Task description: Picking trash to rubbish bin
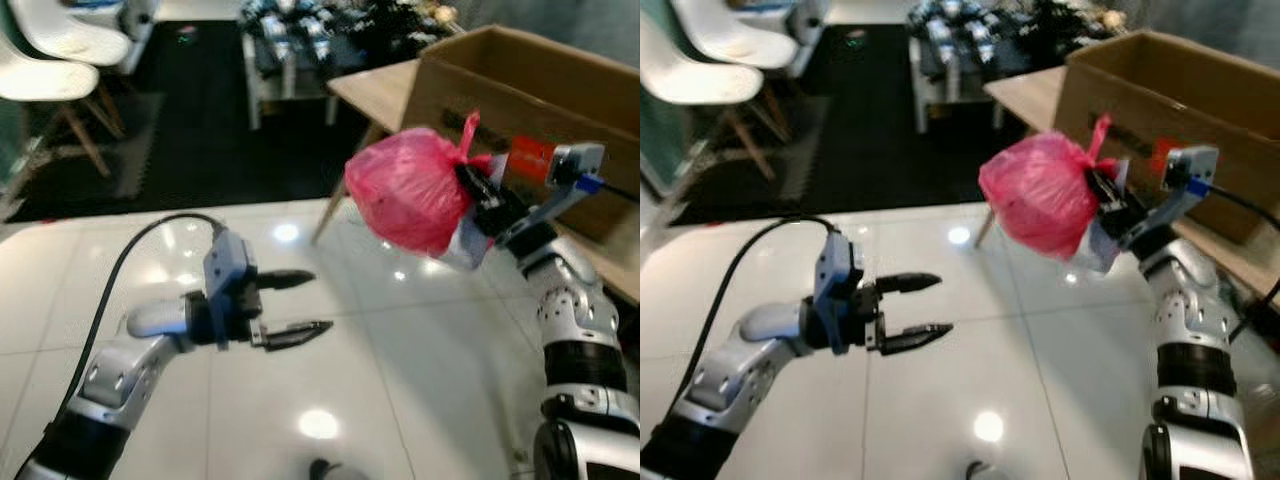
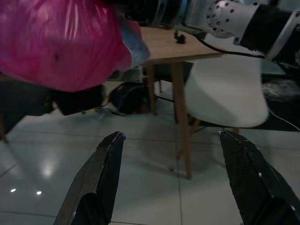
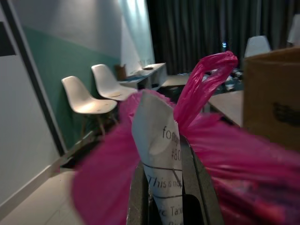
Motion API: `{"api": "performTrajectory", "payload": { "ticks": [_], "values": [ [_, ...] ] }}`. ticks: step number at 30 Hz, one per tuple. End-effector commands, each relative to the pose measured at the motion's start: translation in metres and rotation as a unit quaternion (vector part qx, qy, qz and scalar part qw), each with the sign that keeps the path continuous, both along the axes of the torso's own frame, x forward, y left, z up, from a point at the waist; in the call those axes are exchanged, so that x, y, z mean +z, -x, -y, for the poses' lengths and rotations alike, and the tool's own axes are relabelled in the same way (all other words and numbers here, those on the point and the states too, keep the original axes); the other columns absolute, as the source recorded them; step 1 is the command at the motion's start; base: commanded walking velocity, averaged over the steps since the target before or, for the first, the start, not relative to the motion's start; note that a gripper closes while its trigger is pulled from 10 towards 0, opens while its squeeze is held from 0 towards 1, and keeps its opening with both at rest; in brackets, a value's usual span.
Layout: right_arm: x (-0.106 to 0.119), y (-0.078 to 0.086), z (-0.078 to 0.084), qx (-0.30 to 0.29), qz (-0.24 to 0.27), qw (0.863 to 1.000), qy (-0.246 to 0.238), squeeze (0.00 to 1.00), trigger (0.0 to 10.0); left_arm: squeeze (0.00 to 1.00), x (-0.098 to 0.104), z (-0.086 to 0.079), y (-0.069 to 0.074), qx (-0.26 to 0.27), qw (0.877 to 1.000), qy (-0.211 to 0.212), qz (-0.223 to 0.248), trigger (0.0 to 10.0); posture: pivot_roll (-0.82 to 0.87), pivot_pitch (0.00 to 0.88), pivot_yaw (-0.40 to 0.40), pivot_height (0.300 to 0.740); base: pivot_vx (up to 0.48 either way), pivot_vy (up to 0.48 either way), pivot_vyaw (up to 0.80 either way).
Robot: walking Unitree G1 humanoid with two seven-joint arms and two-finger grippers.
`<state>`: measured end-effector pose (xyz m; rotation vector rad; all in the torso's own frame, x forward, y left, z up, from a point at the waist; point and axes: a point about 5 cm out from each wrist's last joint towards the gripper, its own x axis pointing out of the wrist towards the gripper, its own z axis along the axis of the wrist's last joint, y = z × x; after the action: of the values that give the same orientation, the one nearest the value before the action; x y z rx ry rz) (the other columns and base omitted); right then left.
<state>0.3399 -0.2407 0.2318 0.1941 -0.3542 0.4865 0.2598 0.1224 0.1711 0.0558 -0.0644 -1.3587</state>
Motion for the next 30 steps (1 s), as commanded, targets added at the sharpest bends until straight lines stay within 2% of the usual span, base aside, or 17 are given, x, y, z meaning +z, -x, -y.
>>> {"api": "performTrajectory", "payload": {
  "ticks": [1,6,7,10,13,16,18,19,24,30],
  "values": [
    [-0.003,0.001,-0.006,0.015,-0.006,1.000,-0.002,0.00,10.0,0.00,0.000,0.002,-0.001,-0.001,1.000,0.005,0.001,10.0,-0.01,0.085,0.005,0.740,0.000,0.000,-0.77],
    [0.003,0.000,-0.026,0.047,0.003,0.999,0.000,0.00,10.0,0.00,0.001,0.000,-0.005,0.006,1.000,0.006,0.006,10.0,-0.01,0.084,0.007,0.740,0.000,0.000,-0.77],
    [0.003,0.000,-0.026,0.047,0.003,0.999,0.000,0.00,10.0,0.00,0.001,0.000,-0.005,0.006,1.000,0.006,0.006,10.0,-0.01,0.084,0.007,0.740,0.000,0.000,-0.77],
    [0.004,0.000,-0.042,0.077,0.003,0.997,0.008,0.00,10.0,0.00,0.000,-0.007,-0.011,0.029,1.000,0.006,0.008,10.0,-0.02,0.087,0.005,0.740,0.000,0.000,-0.77],
    [0.005,0.002,-0.052,0.096,0.003,0.995,0.010,0.00,10.0,0.00,0.001,-0.013,-0.013,0.045,0.999,0.010,0.008,10.0,-0.02,0.089,0.003,0.740,0.000,0.000,-0.77],
    [0.005,0.003,-0.060,0.116,0.001,0.993,0.009,0.00,10.0,0.00,0.002,-0.022,-0.016,0.062,0.998,0.012,0.009,10.0,-0.01,0.093,-0.002,0.740,0.000,0.000,-0.77],
    [0.004,0.005,-0.071,0.142,0.000,0.990,0.012,0.00,10.0,0.00,0.003,-0.032,-0.018,0.083,0.996,0.012,0.011,10.0,-0.01,0.093,-0.005,0.740,0.000,0.000,-0.77],
    [0.004,0.005,-0.071,0.142,0.000,0.990,0.012,0.00,10.0,0.00,0.003,-0.032,-0.018,0.083,0.996,0.012,0.011,10.0,-0.01,0.093,-0.005,0.740,0.000,0.000,-0.77],
    [0.000,0.009,-0.096,0.192,-0.005,0.981,0.013,0.00,10.0,0.00,0.004,-0.058,-0.026,0.138,0.990,0.010,0.016,10.0,-0.01,0.086,-0.016,0.740,0.000,0.000,-0.77],
    [0.001,0.010,-0.106,0.210,-0.004,0.978,0.009,0.00,10.0,0.00,0.004,-0.069,-0.024,0.145,0.989,0.013,0.015,10.0,-0.02,0.080,-0.019,0.740,0.000,0.000,-0.77]
  ]
}}
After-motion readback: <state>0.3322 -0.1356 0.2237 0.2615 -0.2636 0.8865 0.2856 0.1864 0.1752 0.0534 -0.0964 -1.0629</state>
